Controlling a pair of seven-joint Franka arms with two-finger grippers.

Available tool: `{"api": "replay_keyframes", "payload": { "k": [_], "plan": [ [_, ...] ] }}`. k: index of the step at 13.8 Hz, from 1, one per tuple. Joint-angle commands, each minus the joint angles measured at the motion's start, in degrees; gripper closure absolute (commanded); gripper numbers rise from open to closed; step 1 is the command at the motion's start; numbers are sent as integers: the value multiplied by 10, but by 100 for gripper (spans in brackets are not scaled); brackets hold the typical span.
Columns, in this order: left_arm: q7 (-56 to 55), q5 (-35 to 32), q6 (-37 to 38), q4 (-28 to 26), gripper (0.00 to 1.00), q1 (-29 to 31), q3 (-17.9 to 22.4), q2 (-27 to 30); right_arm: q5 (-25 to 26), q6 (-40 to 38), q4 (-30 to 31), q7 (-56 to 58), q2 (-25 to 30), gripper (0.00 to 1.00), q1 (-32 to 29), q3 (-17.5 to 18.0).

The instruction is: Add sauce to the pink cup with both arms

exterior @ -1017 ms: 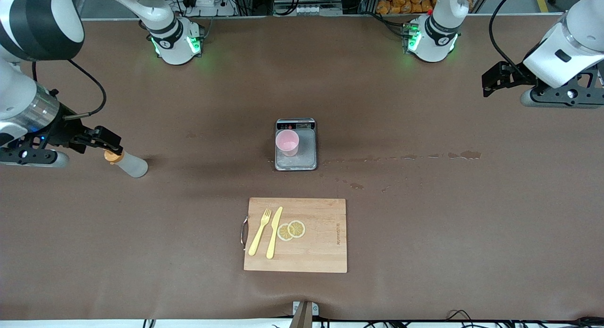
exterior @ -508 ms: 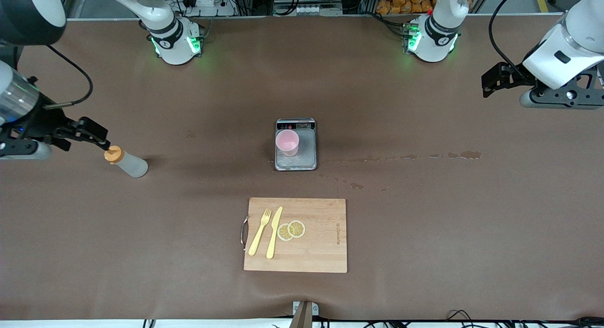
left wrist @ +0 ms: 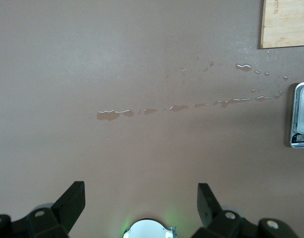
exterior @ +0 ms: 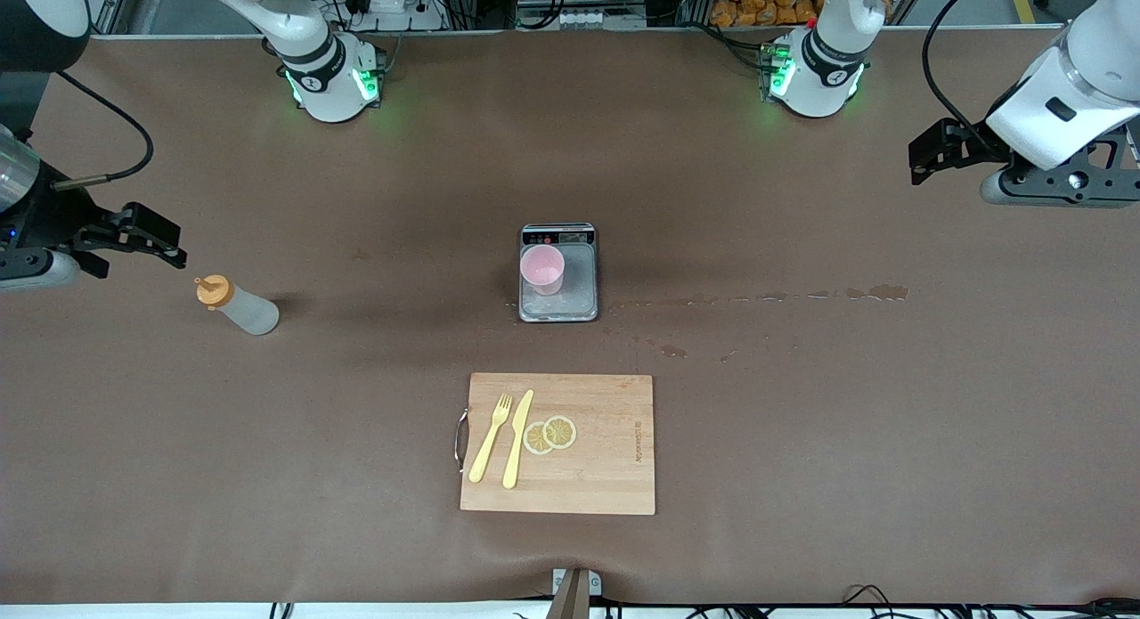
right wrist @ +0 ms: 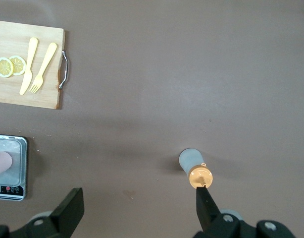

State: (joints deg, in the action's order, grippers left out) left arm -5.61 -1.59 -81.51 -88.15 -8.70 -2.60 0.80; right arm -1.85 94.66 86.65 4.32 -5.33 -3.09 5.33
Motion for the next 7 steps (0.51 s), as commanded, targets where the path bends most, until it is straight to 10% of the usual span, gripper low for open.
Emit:
{"api": "replay_keyframes", "payload": {
  "k": [1,7],
  "plan": [
    [4,9,2,9,0,3,1,-3,-10,8,32,14,25,0,-8,4],
    [4,9,3,9,0,3,1,-3,-10,61,107,17,72,0,-5,6]
  ]
}}
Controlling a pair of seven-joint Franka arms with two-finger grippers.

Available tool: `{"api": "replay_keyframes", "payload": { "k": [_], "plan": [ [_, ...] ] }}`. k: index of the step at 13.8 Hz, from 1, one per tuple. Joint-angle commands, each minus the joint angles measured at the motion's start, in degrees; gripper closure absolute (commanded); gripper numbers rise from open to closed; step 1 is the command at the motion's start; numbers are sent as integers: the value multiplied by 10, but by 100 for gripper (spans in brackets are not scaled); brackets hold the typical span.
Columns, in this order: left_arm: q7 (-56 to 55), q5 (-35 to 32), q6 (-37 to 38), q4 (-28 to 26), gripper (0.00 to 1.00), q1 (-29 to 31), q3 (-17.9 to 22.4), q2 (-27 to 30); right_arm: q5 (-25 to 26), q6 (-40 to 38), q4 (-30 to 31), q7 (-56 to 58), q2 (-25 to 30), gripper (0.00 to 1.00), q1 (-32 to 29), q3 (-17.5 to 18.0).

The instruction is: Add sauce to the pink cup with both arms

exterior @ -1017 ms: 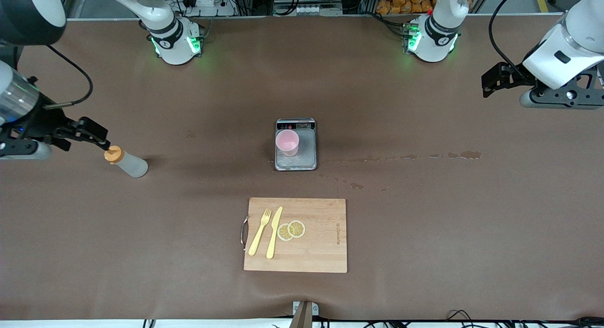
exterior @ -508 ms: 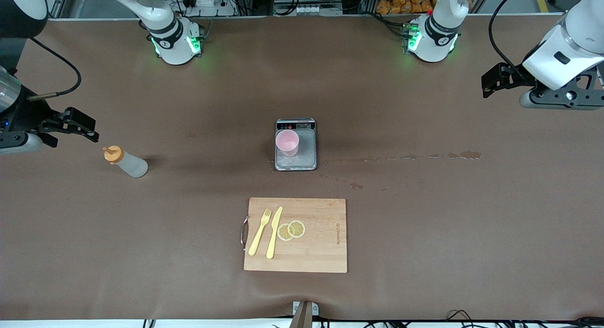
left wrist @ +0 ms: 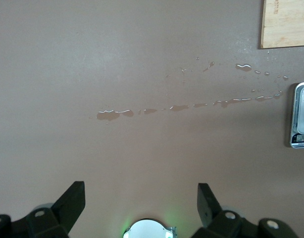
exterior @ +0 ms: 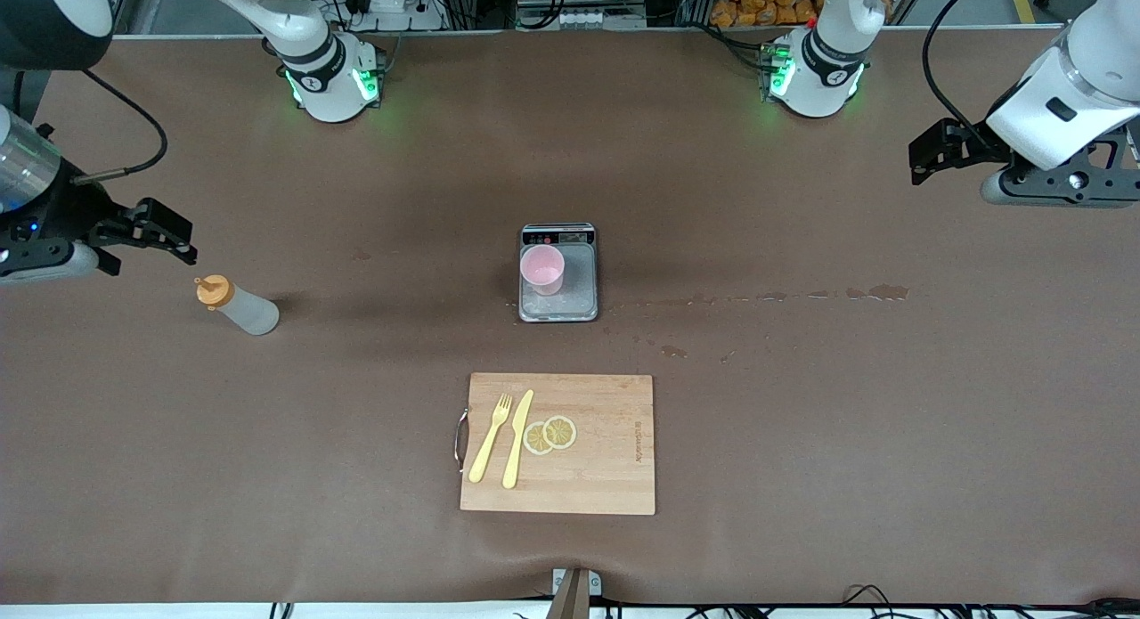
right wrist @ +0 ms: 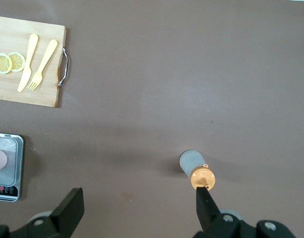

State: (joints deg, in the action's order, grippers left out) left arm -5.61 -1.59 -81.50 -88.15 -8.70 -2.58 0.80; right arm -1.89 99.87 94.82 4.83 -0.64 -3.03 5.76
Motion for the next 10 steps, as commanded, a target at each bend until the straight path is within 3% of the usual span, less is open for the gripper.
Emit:
{"api": "replay_keyframes", "payload": {
  "k": [1,10],
  "plan": [
    [4,9,3,9,0,3,0,-3,-8,7,16,14,23,0,-5,2],
    [4,9,2,9,0,3,1,-4,19,-9,-4,16,14,0,0,4]
  ]
}}
